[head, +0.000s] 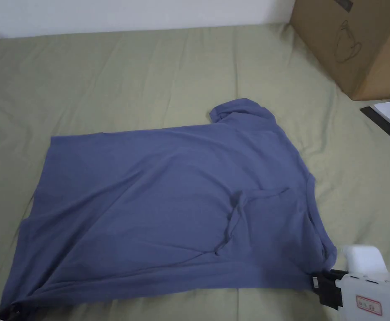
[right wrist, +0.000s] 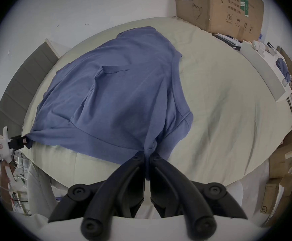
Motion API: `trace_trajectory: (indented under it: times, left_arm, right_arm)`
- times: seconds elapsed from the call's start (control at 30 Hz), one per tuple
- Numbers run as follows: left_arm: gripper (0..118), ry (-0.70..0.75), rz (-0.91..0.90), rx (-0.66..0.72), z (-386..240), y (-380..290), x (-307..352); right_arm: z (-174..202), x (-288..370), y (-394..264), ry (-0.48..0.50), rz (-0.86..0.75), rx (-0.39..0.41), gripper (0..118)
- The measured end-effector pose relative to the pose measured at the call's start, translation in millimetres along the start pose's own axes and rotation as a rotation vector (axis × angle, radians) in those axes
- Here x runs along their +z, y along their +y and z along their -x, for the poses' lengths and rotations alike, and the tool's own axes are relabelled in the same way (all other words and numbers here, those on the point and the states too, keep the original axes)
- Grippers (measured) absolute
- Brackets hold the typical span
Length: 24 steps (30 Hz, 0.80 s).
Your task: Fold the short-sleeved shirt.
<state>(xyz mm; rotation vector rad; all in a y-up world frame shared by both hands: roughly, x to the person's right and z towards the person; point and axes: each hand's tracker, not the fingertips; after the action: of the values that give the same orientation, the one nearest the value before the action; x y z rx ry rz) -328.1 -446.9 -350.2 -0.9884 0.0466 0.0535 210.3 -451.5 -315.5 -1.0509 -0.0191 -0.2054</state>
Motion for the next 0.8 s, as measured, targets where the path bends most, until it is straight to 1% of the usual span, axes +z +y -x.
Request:
trace_trajectory:
  times: [0.1,0.2,0.33,0.4,0.47,0.57,0.6,0.67,0.7,0.73,0.77,0.8]
  left_arm:
    - [4,-0.005,-0.006,-0.004,0.1,6.0,5.9]
    - [4,0.001,-0.026,-0.009,-1.0,20.4,8.9]
    - [4,-0.016,-0.064,0.019,-1.2,54.8,4.4]
    - [4,-0.001,-0.091,-0.001,-9.9,80.3,0.0]
    - [4,-0.002,-0.102,-0.012,-14.1,105.1,-14.1]
    - [4,-0.003,-0.079,-0.021,-22.6,142.4,-45.4]
    - [4,0.003,-0.064,-0.037,-26.5,152.6,-57.4]
    - [4,0.026,-0.033,-0.101,-34.1,168.1,-79.3]
    - [4,0.033,-0.020,-0.113,-37.6,173.6,-87.8]
    - [4,0.031,-0.015,-0.124,-39.3,177.1,-94.8]
    - [6,0.030,-0.018,-0.119,-38.8,178.9,-100.4]
    - [16,0.035,-0.014,-0.115,-37.7,180.6,-104.6]
  right_arm:
    - [-2.3,9.3,9.0,0.016,-0.024,-0.007,4]
    - [-1.4,15.5,27.0,0.010,-0.054,-0.002,4]
    - [-7.5,15.6,65.1,0.040,-0.110,-0.057,4]
    - [-2.9,12.6,90.4,0.034,-0.124,-0.058,4]
    - [-1.4,1.4,114.4,0.028,-0.135,-0.048,4]
    - [1.9,-26.4,149.4,0.013,-0.120,-0.056,4]
    - [2.4,-38.0,159.3,0.002,-0.103,-0.073,4]
    - [4.9,-59.9,173.6,-0.019,-0.078,-0.069,4]
    - [5.7,-70.5,178.6,-0.033,-0.059,-0.079,4]
    - [6.3,-79.3,181.7,-0.033,-0.052,-0.069,4]
    - [7.5,-87.1,183.4,-0.046,-0.046,-0.066,4]
    - [7.3,-92.6,183.0,-0.049,-0.050,-0.053,5]
